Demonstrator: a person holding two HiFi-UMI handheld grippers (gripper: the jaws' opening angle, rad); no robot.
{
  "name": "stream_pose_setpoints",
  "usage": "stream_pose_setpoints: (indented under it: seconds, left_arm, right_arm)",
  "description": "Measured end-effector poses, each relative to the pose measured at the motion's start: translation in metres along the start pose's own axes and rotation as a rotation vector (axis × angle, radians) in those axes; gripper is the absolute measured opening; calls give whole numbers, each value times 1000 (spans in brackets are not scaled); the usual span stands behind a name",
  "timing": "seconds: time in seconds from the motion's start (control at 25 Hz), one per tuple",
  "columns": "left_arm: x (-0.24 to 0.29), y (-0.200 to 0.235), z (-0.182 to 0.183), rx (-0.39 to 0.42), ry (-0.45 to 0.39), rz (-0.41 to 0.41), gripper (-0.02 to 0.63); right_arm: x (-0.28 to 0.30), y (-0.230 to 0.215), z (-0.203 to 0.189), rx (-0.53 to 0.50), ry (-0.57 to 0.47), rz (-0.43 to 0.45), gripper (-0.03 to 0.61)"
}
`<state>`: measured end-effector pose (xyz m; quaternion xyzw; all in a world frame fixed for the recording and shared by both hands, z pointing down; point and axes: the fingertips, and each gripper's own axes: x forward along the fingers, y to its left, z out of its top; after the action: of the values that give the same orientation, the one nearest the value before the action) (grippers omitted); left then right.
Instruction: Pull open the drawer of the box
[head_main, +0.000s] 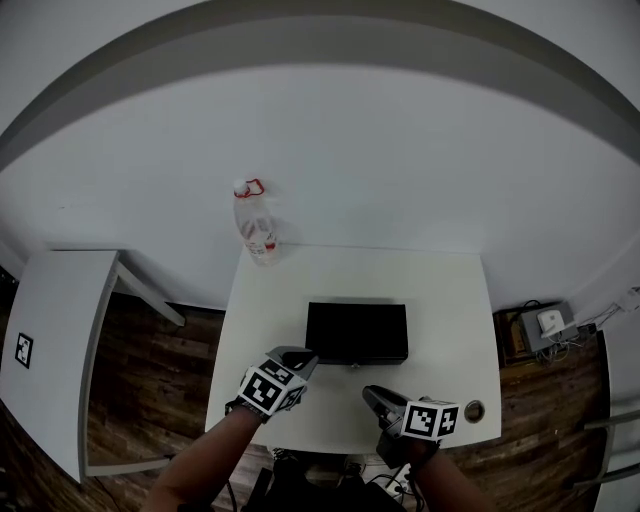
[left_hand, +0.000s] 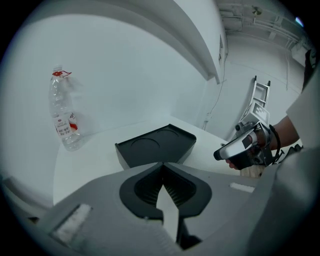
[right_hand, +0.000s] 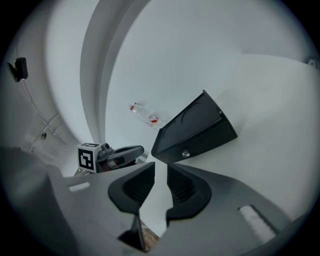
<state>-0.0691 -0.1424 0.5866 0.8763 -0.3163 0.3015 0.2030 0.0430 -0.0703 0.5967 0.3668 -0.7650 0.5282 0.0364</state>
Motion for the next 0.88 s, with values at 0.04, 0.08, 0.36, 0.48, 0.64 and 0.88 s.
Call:
stream_pose_setpoints:
  seconds: [0.04,0.08,0.36,0.48,0.64,0.88]
  left_arm:
    - [5,5,0,19,16,5,5]
    - [10,9,-1,35,33,8,6]
    - [41,37,-1,149,124,50,6]
    - [50,39,-4,229,164,67,6]
    - [57,39,-2,251,185,67,6]
    - [59,38,-2,252,195,46,5]
  right_arm:
    - [5,-4,0,4,6,-12,81]
    - [9,-9,0,7,12,-25,83]
    - [43,-39,0,57,55,-102,118]
    - [54,-49,1,61,68,-133,124]
    - [65,-56,3,77,79,-153,126]
    - [77,-61,3,105,86,-170,132]
